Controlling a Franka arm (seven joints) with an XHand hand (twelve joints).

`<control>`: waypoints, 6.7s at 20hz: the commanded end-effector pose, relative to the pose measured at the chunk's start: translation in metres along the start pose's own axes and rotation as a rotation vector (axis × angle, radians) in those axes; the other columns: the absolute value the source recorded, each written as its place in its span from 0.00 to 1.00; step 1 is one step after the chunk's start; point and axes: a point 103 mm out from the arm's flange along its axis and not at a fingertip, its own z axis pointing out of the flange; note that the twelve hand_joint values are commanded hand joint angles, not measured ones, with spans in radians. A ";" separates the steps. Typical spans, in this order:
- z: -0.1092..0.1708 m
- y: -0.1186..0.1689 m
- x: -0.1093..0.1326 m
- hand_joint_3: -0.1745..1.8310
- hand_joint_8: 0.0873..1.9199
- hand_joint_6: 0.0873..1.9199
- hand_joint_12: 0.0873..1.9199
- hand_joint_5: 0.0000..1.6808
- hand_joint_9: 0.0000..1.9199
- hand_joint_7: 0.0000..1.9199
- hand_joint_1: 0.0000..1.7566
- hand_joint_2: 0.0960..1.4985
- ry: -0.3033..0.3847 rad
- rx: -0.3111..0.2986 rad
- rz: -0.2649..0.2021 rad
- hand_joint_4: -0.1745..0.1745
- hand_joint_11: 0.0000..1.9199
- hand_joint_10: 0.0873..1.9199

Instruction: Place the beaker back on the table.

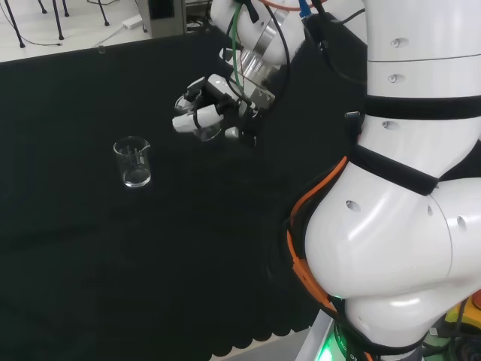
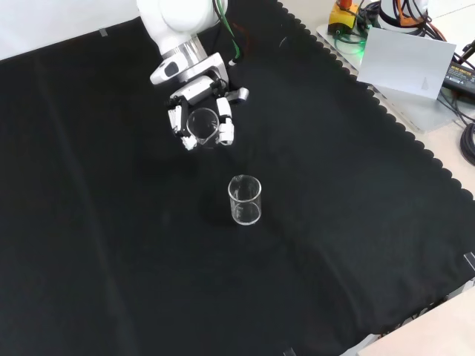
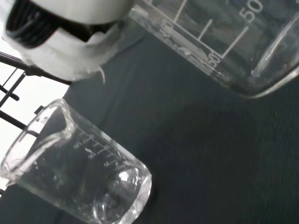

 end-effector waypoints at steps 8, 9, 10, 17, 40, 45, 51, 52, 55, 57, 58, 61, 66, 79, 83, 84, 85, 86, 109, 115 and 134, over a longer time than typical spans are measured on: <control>0.027 0.007 -0.009 0.40 0.12 0.38 0.40 0.72 0.76 0.81 0.64 0.43 -0.024 0.020 0.039 0.87 0.68 0.20; 0.034 0.009 -0.004 0.40 0.12 0.37 0.40 0.72 0.76 0.81 0.64 0.43 -0.033 0.018 0.040 0.85 0.67 0.20; 0.036 0.009 -0.004 0.40 0.11 0.37 0.40 0.72 0.76 0.81 0.64 0.43 -0.030 0.018 0.039 0.84 0.67 0.20; 0.028 0.006 -0.011 0.39 0.11 0.37 0.40 0.72 0.75 0.81 0.64 0.44 -0.046 0.030 0.029 0.83 0.67 0.19; 0.035 0.011 -0.030 0.44 0.11 0.46 0.44 0.68 0.70 0.77 0.64 0.43 -0.041 0.056 0.053 0.57 0.62 0.26; 0.038 0.010 -0.032 0.48 0.14 0.49 0.47 0.67 0.66 0.75 0.64 0.41 -0.043 0.064 0.064 0.50 0.58 0.32; 0.041 0.009 -0.032 0.51 0.24 0.51 0.54 0.67 0.58 0.66 0.64 0.38 -0.027 0.079 0.065 0.56 0.47 0.38; 0.040 0.009 -0.032 0.52 0.25 0.51 0.58 0.67 0.55 0.63 0.64 0.38 -0.023 0.081 0.064 0.70 0.39 0.36; 0.040 0.008 -0.030 0.53 0.27 0.52 0.66 0.67 0.48 0.55 0.63 0.37 -0.010 0.076 0.058 0.95 0.22 0.30; 0.038 0.008 -0.028 0.53 0.28 0.52 0.68 0.67 0.44 0.51 0.62 0.37 0.000 0.071 0.052 0.99 0.15 0.27; 0.038 0.008 -0.027 0.54 0.27 0.52 0.68 0.67 0.43 0.50 0.62 0.37 0.003 0.069 0.049 1.00 0.13 0.27; 0.035 0.007 -0.025 0.54 0.27 0.53 0.70 0.67 0.41 0.47 0.62 0.36 0.001 0.066 0.041 1.00 0.09 0.26; 0.034 0.006 -0.024 0.54 0.26 0.52 0.71 0.67 0.36 0.42 0.63 0.36 0.008 0.060 0.034 1.00 0.02 0.27; 0.037 0.000 -0.029 0.48 0.27 0.50 0.65 0.66 0.30 0.35 0.62 0.40 0.034 0.056 0.036 1.00 0.00 0.30; 0.036 -0.001 -0.030 0.45 0.26 0.50 0.55 0.65 0.26 0.31 0.61 0.43 0.051 0.059 0.035 1.00 0.00 0.29; 0.035 -0.001 -0.030 0.43 0.25 0.50 0.51 0.64 0.23 0.30 0.61 0.45 0.055 0.060 0.035 1.00 0.00 0.29; 0.034 -0.001 -0.030 0.41 0.25 0.50 0.48 0.63 0.22 0.28 0.60 0.46 0.057 0.062 0.036 1.00 0.00 0.29; 0.034 -0.001 -0.030 0.39 0.24 0.50 0.46 0.63 0.20 0.27 0.60 0.48 0.057 0.062 0.037 1.00 0.00 0.30; 0.026 -0.006 -0.034 0.51 0.25 0.32 0.40 0.30 0.15 0.18 0.53 0.27 0.030 0.125 0.083 0.50 0.00 0.32; 0.016 -0.003 -0.034 0.50 0.27 0.18 0.40 0.27 0.14 0.16 0.52 0.27 0.015 0.106 0.093 0.49 0.00 0.34; -0.052 -0.026 -0.014 0.49 0.27 0.12 0.40 0.27 0.13 0.15 0.51 0.27 -0.020 0.034 0.108 0.48 0.00 0.34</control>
